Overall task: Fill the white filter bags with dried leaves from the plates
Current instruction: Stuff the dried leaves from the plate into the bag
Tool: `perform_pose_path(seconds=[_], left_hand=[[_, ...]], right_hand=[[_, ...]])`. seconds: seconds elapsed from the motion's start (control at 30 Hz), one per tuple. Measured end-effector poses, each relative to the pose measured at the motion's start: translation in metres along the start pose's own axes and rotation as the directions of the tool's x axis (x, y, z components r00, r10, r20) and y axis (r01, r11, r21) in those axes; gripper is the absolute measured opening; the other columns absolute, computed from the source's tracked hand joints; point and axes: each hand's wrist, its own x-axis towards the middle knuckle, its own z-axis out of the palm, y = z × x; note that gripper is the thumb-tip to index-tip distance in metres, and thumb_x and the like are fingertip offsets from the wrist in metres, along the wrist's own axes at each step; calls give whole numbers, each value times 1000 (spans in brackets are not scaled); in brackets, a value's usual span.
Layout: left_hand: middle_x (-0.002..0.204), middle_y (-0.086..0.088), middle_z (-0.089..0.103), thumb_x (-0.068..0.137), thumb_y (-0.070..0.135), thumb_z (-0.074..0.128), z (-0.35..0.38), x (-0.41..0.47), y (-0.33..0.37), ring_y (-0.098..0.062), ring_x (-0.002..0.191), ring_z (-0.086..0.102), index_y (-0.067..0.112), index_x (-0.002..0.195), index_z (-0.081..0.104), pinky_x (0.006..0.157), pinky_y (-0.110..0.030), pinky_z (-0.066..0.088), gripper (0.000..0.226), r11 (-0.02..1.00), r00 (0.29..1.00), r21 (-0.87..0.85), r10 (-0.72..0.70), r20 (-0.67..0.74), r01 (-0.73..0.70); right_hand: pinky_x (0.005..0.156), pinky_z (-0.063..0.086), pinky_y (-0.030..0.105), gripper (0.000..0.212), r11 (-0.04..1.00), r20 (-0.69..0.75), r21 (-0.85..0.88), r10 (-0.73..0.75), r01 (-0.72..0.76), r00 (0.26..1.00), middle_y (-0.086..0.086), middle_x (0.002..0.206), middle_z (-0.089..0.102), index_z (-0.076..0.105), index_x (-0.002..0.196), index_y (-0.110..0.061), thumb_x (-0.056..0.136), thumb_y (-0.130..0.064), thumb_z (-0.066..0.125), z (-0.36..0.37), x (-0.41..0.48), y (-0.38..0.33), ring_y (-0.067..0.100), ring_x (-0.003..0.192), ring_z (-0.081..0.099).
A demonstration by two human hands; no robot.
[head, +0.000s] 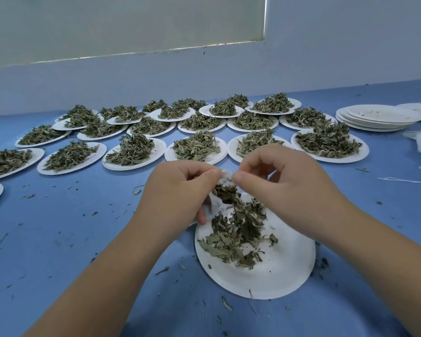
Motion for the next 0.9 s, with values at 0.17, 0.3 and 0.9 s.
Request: perform_pose_path(seconds=[0.17, 0.3, 0.9], left_hand=[[42, -9, 53, 87, 22, 68, -5, 4, -1, -16, 31, 48, 20, 76, 76, 41, -18, 42, 14, 994, 997, -95, -57, -46, 52], [46, -11, 49, 88, 23, 67, -6, 6, -4, -18, 33, 45, 21, 80, 77, 45, -27, 43, 13, 984, 994, -151, -100, -39, 93], [44, -8, 58, 88, 22, 67, -2, 0, 2, -16, 32, 49, 21, 76, 76, 40, -17, 40, 14, 997, 998, -64, -36, -54, 32]], right_hand=[[62, 52, 18, 65, 975, 253, -63, 221, -212, 942, -21, 100, 54, 45, 106, -44, 52, -68, 73, -6, -4, 1, -7, 78, 61], [61, 47, 18, 59, 979, 228, -60, 204, -195, 952, -20, 100, 54, 42, 106, -42, 63, -51, 81, 10, -8, 1, -6, 75, 61], [61, 43, 13, 6, 999, -3, -15, -49, 49, 999, -13, 66, 61, 76, 75, -31, 75, -27, 79, 13, -7, 3, 1, 68, 56]])
